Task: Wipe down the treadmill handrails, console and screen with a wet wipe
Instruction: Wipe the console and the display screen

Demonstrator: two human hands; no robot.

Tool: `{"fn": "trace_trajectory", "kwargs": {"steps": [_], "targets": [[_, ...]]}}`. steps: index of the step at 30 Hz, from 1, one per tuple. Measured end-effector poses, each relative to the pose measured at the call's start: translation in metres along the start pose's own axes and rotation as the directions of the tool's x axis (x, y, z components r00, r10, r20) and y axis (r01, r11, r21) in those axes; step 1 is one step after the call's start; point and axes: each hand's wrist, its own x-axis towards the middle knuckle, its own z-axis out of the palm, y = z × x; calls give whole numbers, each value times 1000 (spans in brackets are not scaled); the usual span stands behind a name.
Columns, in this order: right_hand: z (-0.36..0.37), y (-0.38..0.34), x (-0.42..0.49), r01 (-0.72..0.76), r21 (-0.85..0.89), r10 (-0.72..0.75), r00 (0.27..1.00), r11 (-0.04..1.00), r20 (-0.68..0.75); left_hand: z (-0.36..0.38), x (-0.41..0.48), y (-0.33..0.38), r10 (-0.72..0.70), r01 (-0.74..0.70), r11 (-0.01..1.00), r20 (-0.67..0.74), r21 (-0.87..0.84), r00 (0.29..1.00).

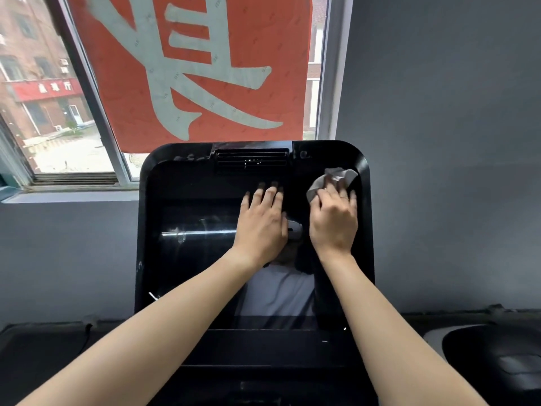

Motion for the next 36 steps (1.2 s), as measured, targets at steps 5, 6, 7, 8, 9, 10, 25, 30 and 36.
{"fn": "trace_trajectory", "kwargs": {"steps": [5,6,7,8,9,10,25,30,36], "targets": [[2,-14,-6,53,120,-58,997,991,41,-4,1,-6,15,-15,999,2,-34,1000],[3,-14,-5,152,115,-160,985,982,66,-4,0,-7,19,-19,999,5,-29,1000],[2,-10,-3,229,103,-239,967,968,89,-4,-1,-7,22,-21,999,8,-24,1000],[2,-4,1,267,93,-276,956,959,101,-5,-1,-7,22,-22,999,11,-25,1000],[1,2,5,266,89,-274,957,960,92,-5,-1,-7,21,-21,999,16,-27,1000],[-1,9,9,232,103,-239,969,967,64,-6,-1,-8,21,-21,999,19,-29,1000],[1,9,-7,152,165,-162,986,974,43,-16,-11,-38,-101,101,994,2,52,995],[12,-10,-13,11,185,-13,1000,983,13,-17,-10,-43,-72,70,997,47,38,996],[13,-29,-14,324,215,-354,928,921,118,-18,-9,-43,-61,59,997,39,48,997]]}}
